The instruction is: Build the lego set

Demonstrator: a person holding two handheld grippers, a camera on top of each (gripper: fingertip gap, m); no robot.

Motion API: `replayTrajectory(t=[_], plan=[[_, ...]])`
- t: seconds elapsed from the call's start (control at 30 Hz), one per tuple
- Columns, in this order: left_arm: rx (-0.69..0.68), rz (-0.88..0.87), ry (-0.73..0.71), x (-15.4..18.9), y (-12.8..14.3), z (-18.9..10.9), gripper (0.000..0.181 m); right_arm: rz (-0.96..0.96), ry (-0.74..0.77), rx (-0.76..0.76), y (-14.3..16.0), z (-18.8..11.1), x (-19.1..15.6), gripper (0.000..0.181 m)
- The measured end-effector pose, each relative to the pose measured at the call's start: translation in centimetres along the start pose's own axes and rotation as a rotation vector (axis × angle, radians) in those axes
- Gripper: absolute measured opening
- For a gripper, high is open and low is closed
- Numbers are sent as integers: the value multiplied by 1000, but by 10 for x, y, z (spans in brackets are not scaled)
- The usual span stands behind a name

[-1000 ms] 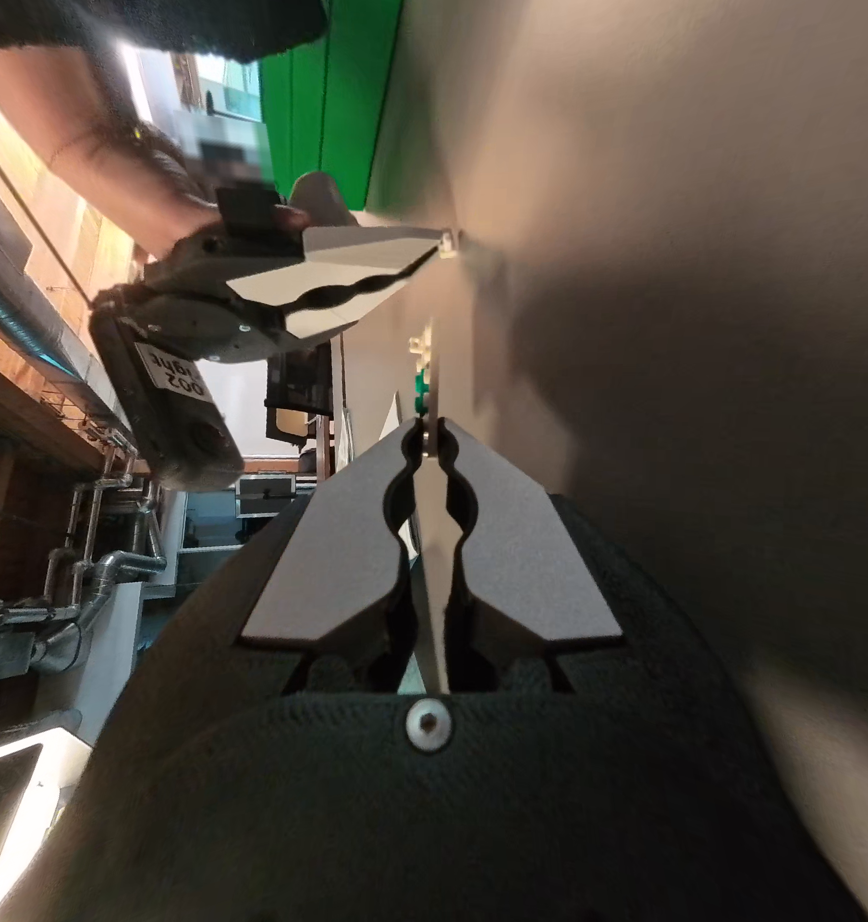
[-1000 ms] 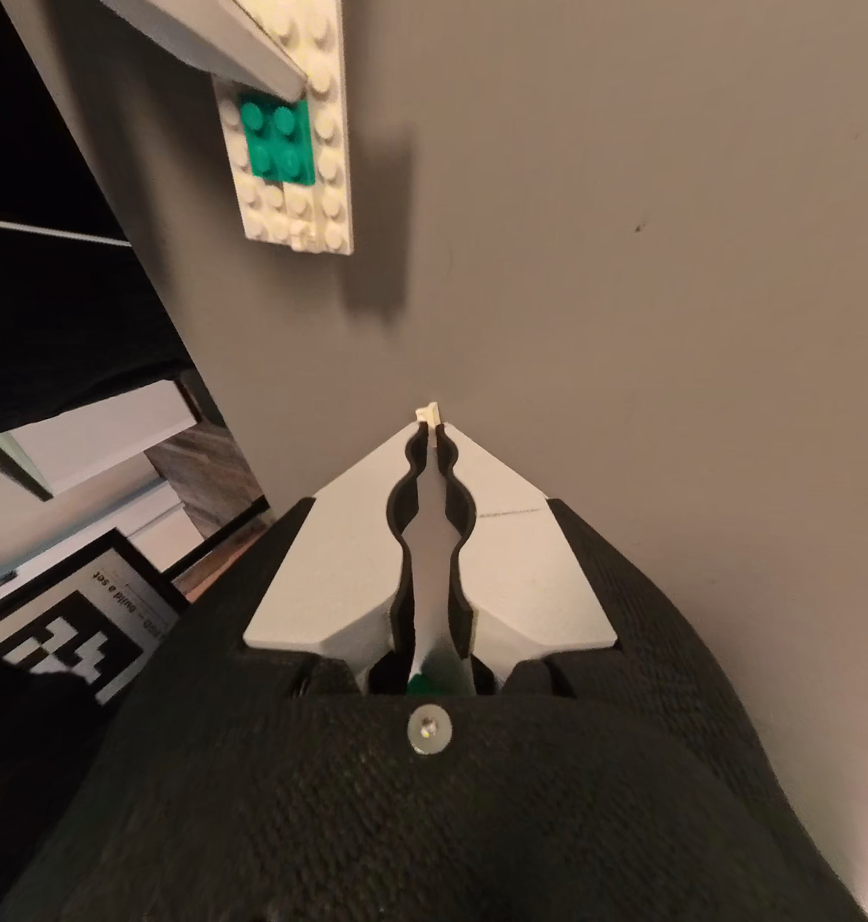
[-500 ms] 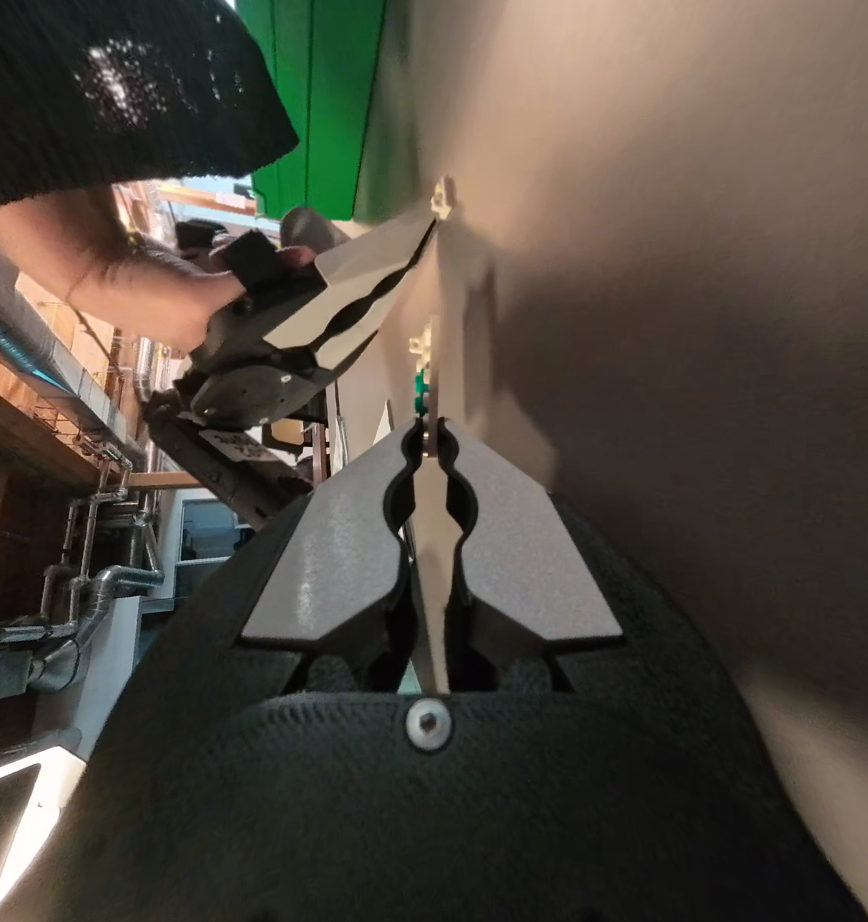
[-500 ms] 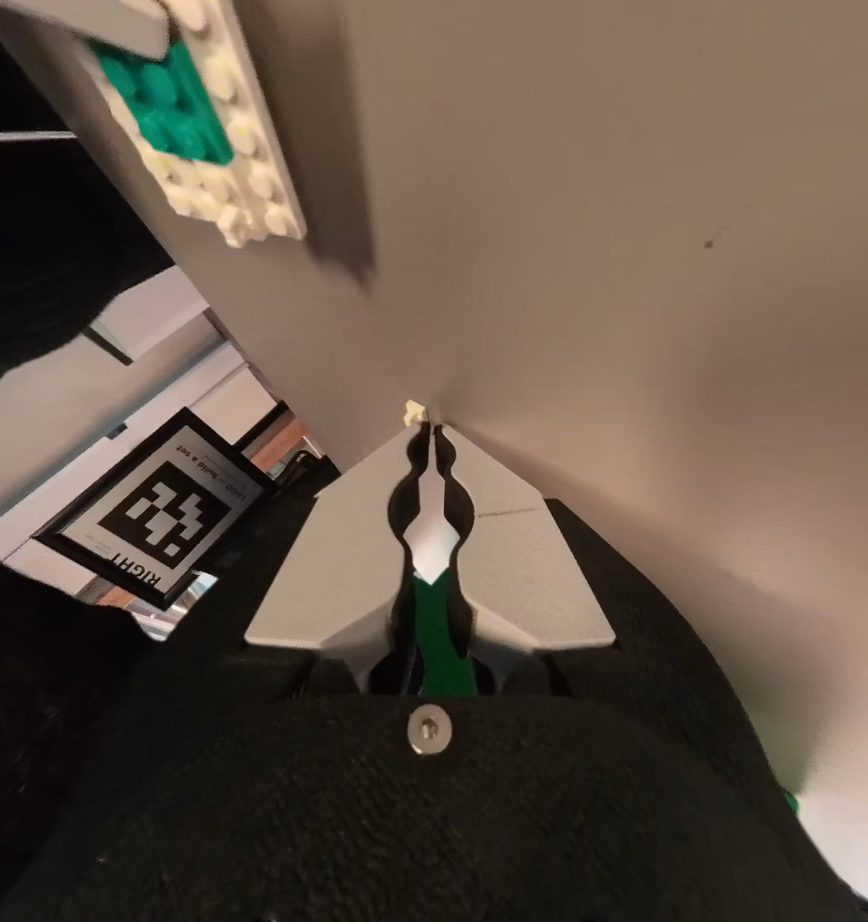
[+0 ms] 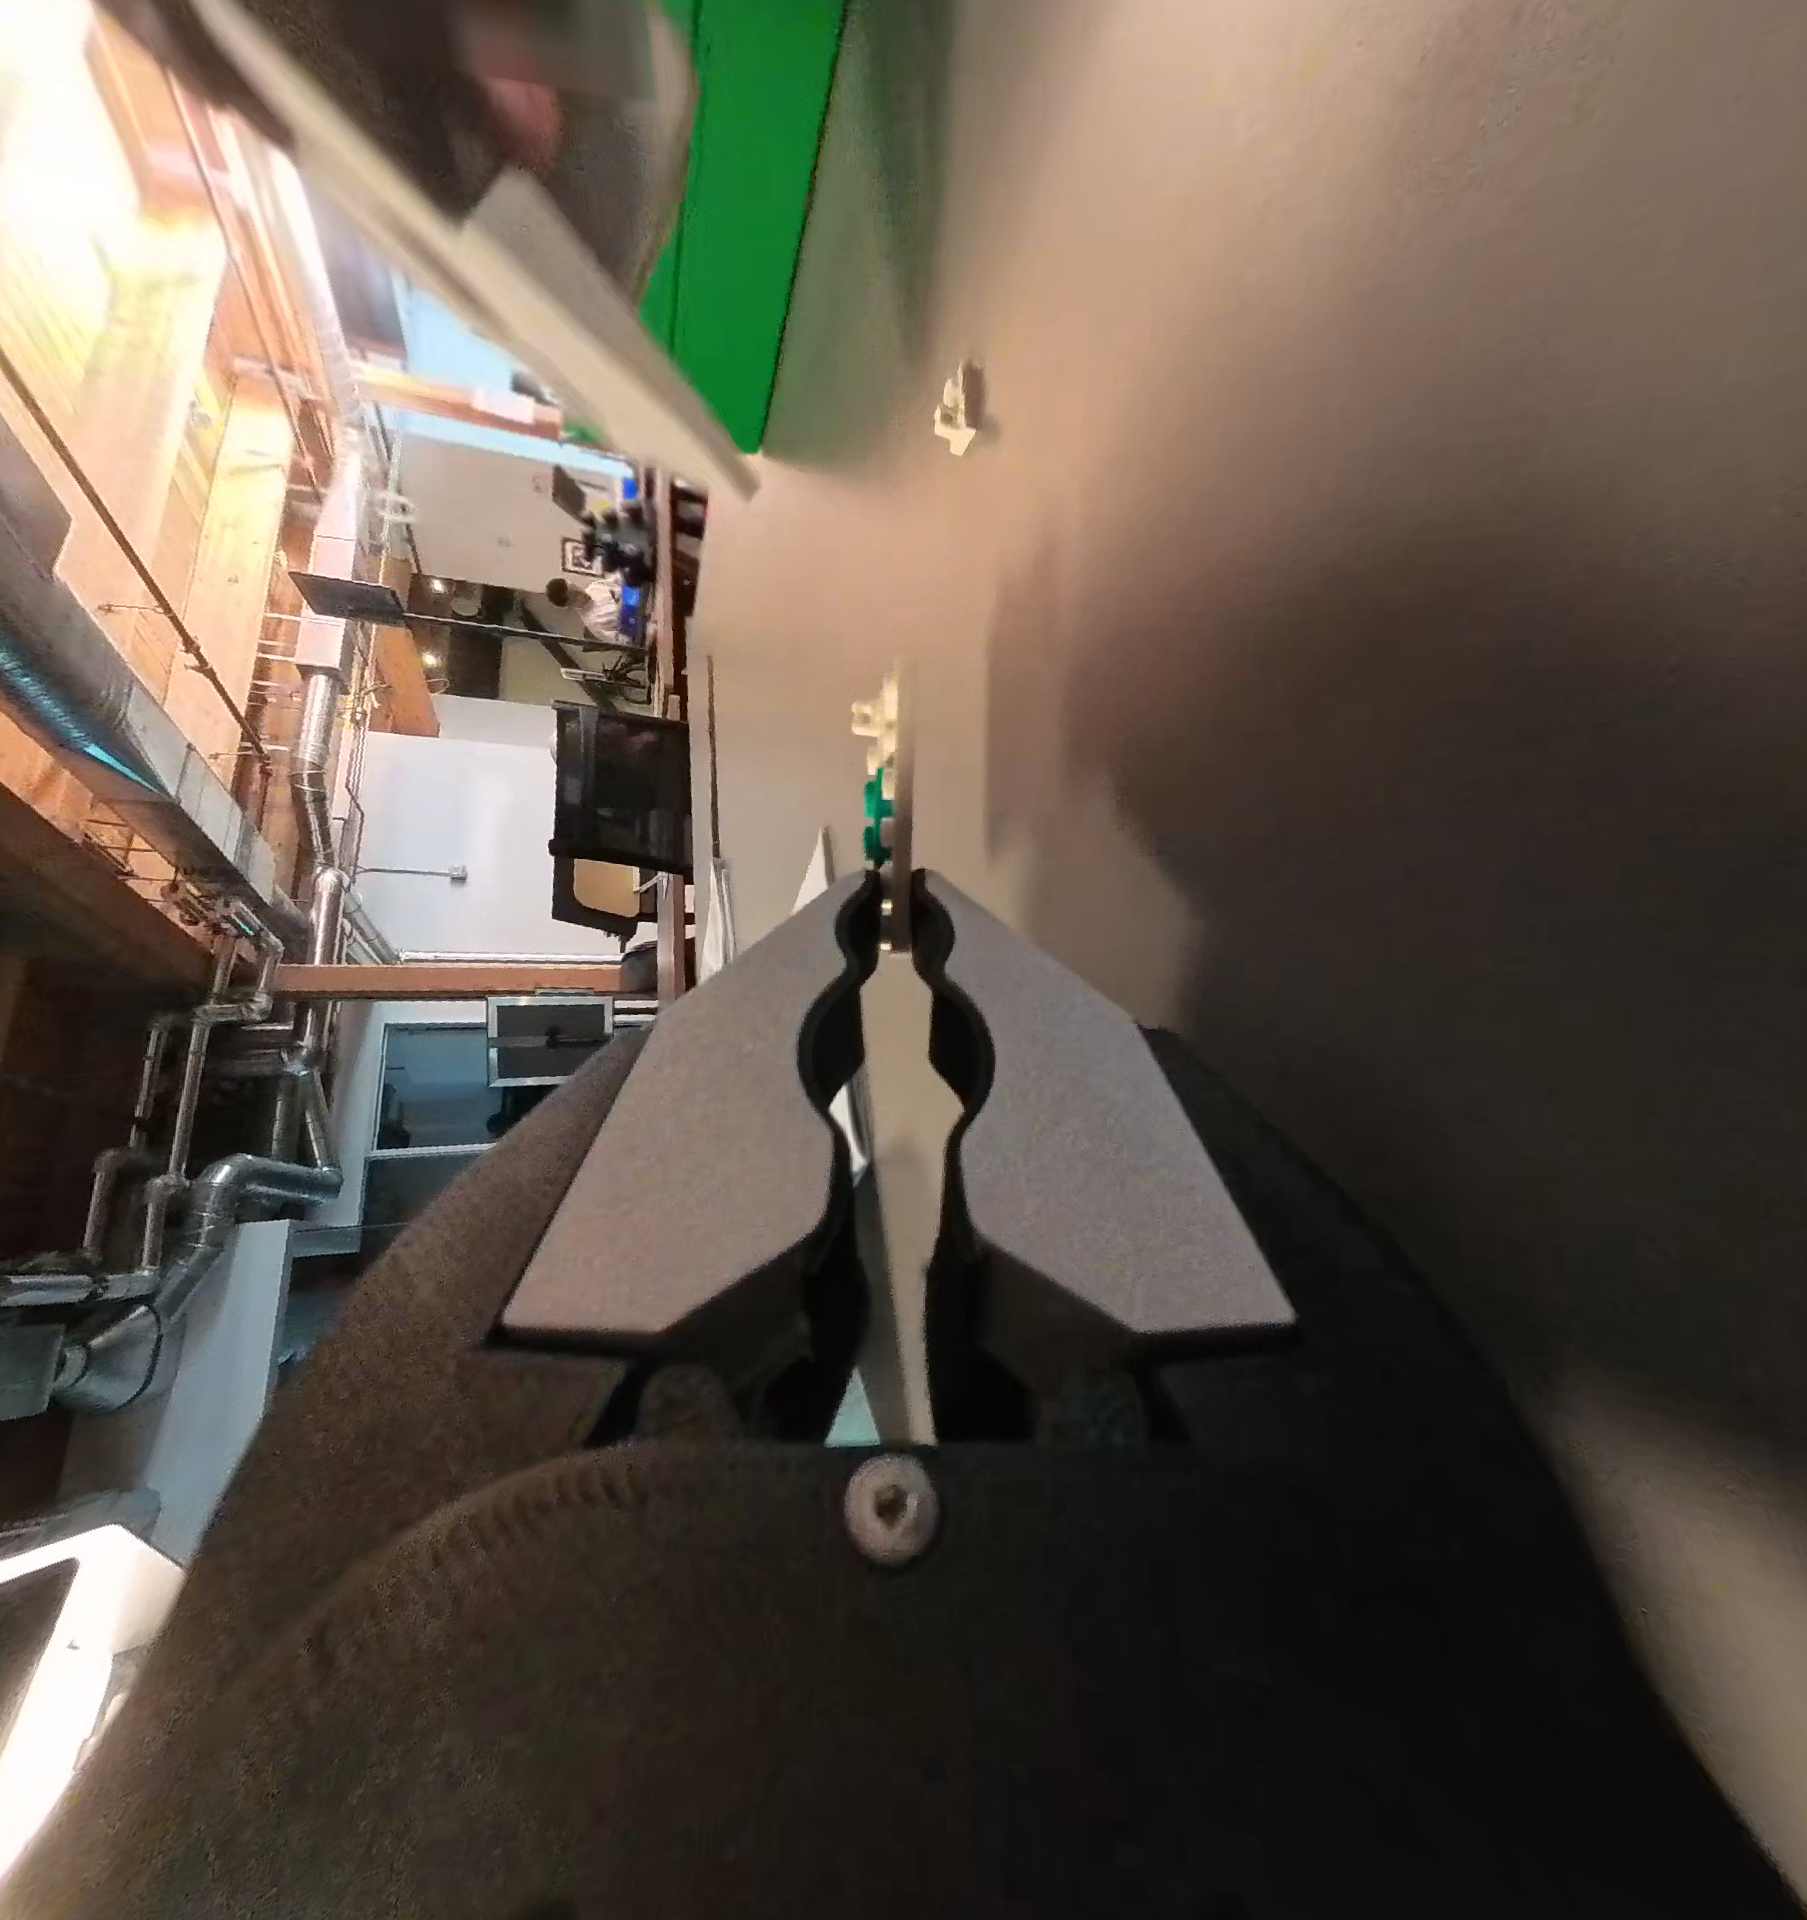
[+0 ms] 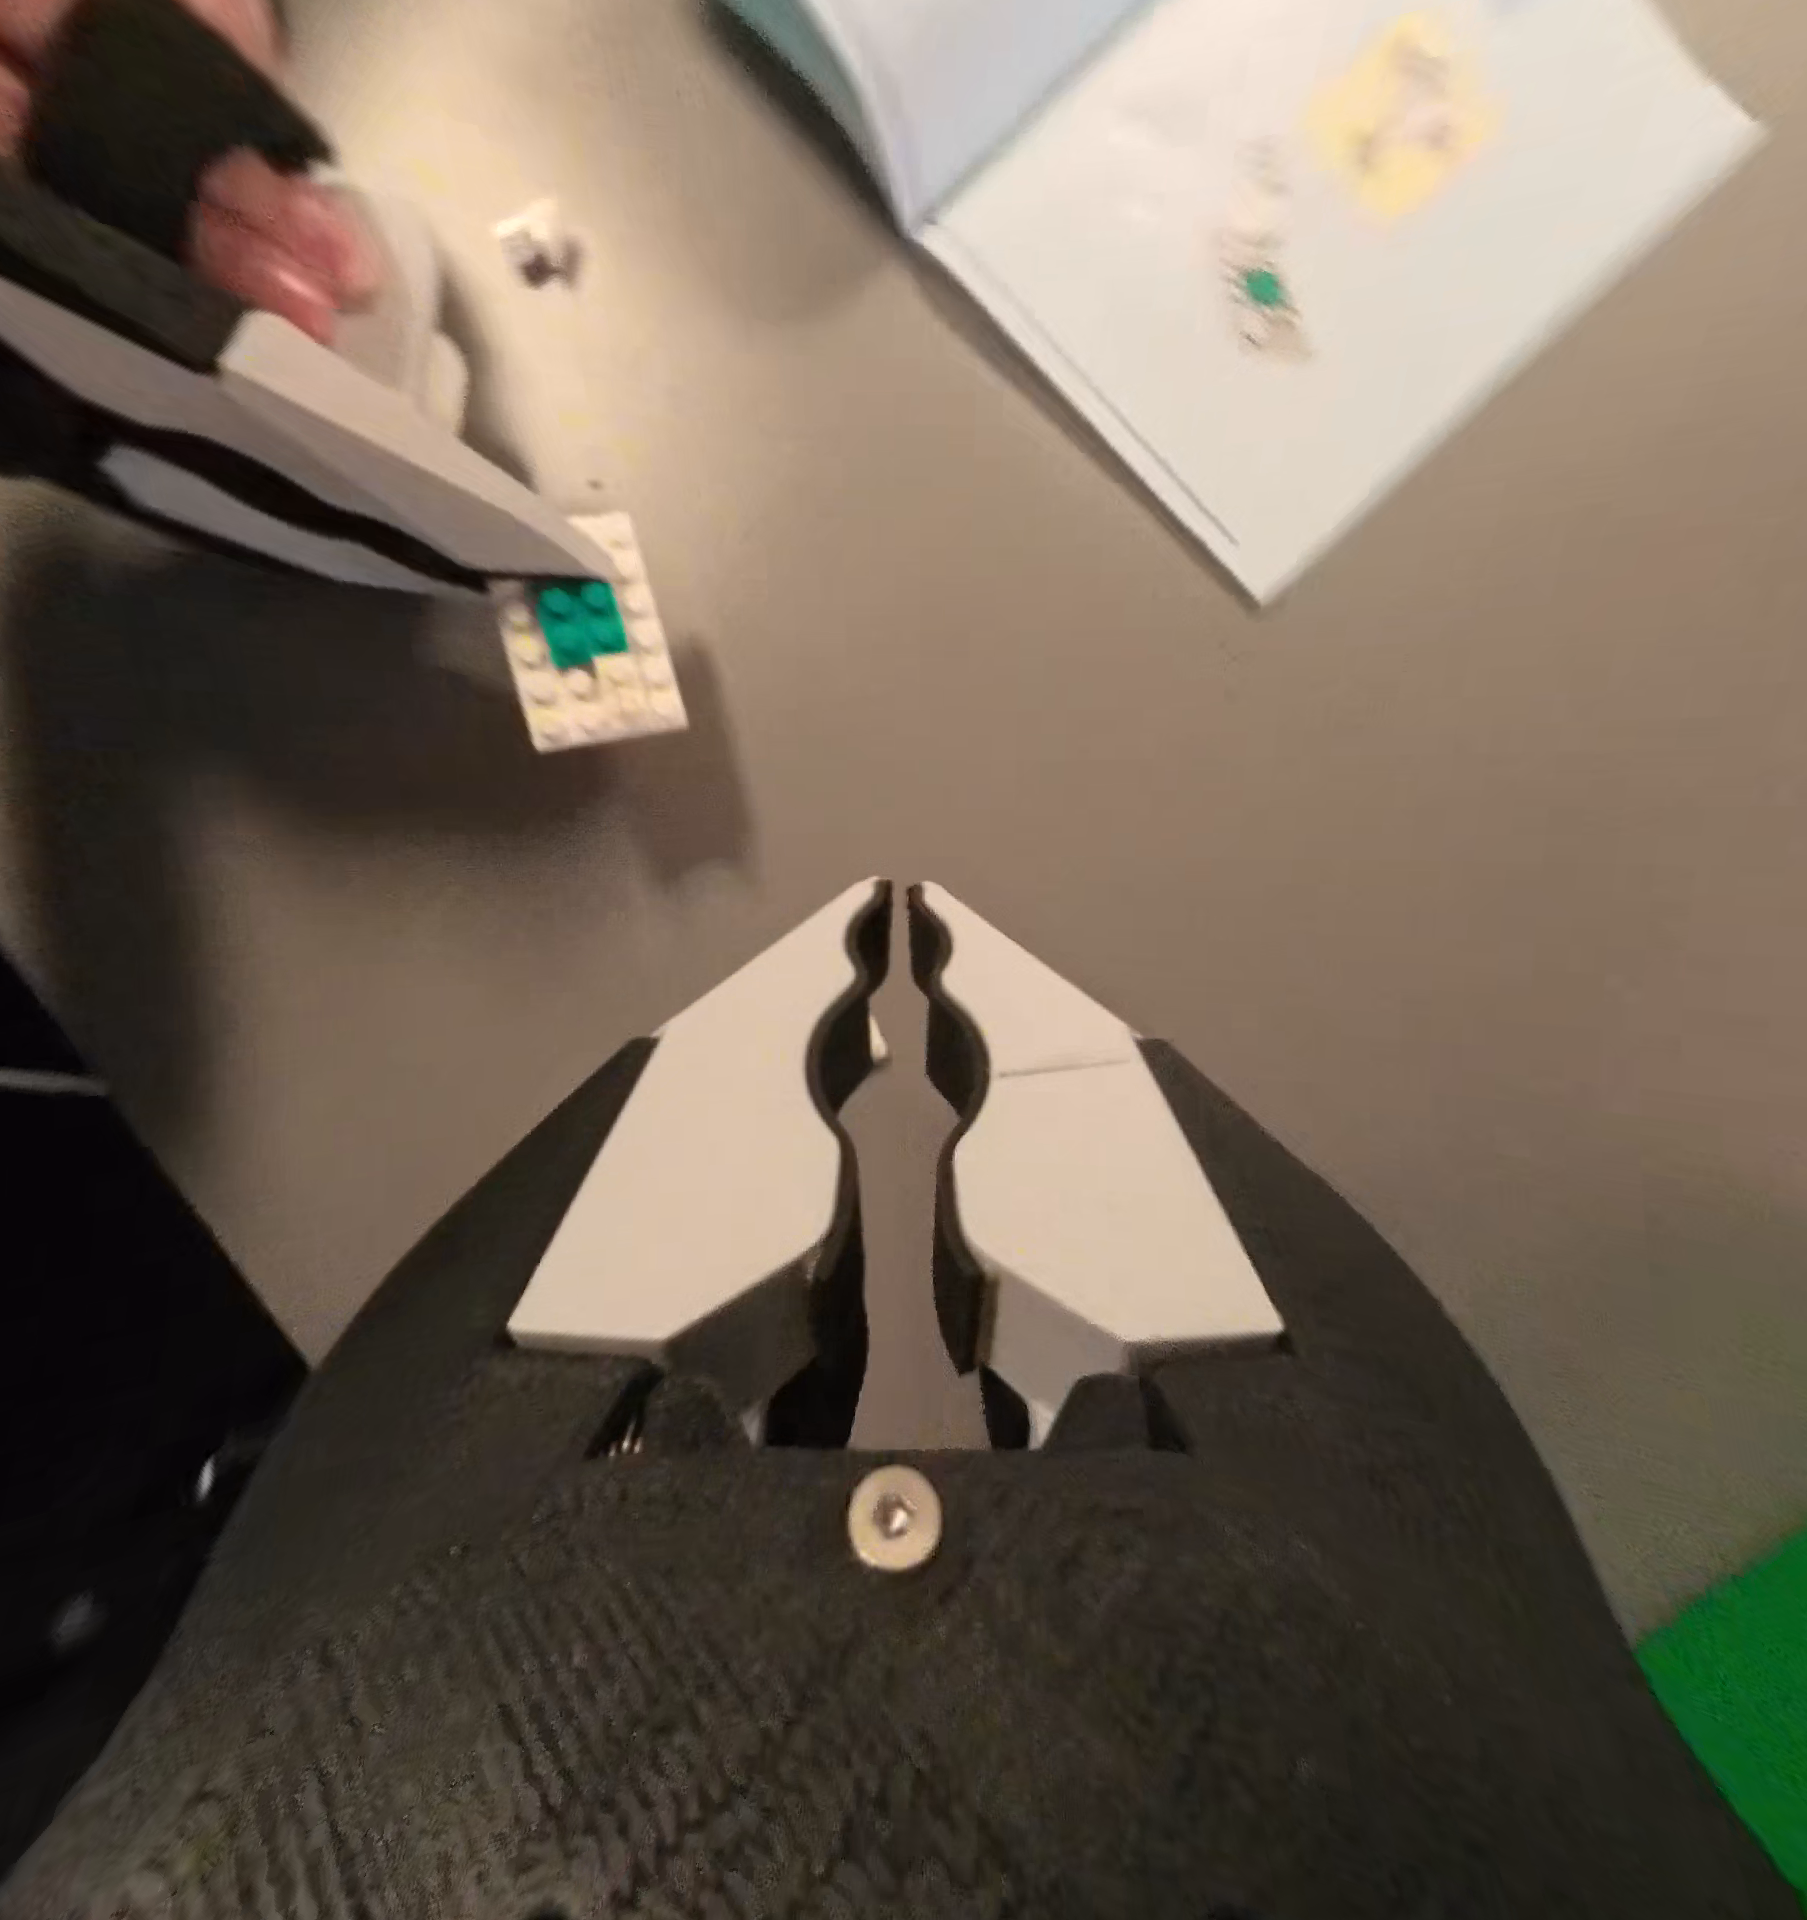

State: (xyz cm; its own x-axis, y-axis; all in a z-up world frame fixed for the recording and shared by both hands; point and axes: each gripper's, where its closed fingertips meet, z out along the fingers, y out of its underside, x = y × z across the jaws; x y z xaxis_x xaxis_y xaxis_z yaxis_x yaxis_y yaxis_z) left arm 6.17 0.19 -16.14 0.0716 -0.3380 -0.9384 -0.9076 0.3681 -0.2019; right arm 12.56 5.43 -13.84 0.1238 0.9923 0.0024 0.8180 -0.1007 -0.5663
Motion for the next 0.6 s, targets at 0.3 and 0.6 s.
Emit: replayTrajectory(t=[0.3, 0.6], plan=[[-7, -24, 3, -1, 3, 0, 4, 226, 148, 157, 53, 8, -18, 0], [-10, -22, 6, -1, 4, -2, 4, 142, 237, 122, 44, 22, 3, 0]])
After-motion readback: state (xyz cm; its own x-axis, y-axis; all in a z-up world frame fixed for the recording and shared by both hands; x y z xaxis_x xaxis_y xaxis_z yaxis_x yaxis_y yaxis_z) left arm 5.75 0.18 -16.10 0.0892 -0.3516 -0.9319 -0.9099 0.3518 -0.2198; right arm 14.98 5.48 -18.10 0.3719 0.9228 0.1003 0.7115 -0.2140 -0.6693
